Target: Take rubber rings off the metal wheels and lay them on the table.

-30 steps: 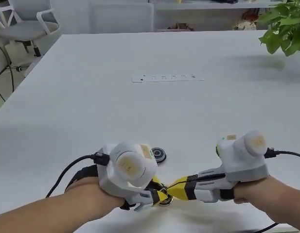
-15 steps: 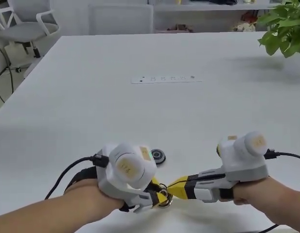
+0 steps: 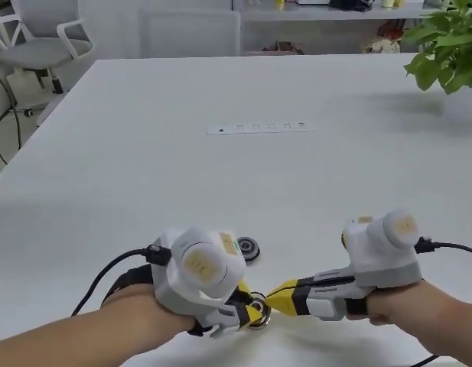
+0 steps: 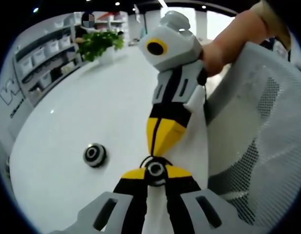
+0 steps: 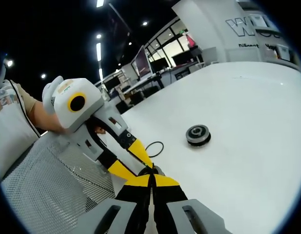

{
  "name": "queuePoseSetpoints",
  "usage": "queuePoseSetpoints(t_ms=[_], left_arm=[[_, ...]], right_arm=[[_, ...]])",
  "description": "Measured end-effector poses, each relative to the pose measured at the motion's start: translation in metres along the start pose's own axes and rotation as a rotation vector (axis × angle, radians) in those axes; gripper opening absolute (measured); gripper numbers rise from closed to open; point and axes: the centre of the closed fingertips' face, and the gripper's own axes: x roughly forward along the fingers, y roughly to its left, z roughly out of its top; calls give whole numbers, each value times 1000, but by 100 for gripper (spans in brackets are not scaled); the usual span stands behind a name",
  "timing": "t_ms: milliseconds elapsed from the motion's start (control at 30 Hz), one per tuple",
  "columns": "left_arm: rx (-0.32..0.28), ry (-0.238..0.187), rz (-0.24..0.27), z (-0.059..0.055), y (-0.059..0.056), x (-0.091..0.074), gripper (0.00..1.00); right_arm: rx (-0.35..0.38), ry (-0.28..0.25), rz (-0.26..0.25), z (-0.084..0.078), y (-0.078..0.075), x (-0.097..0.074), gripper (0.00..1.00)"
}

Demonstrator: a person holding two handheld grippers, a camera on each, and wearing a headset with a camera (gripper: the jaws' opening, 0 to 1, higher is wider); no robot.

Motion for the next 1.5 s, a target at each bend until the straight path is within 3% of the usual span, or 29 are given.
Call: queuePoseSetpoints(t_ms=[233, 533, 833, 1500], left_arm=[[-34, 1, -9, 1, 0, -1, 14], [-24, -2, -5, 3, 2, -9, 17], [-34, -31, -5, 8, 3, -27, 23], [-67, -63, 42, -1, 15, -69, 34]], right_arm=[[-6, 4, -3, 0, -1, 0, 0], [-3, -3, -1, 1, 0, -1, 0], [-11, -5, 8, 4, 3, -1, 0], [-32, -5, 36, 16, 13, -1, 0]])
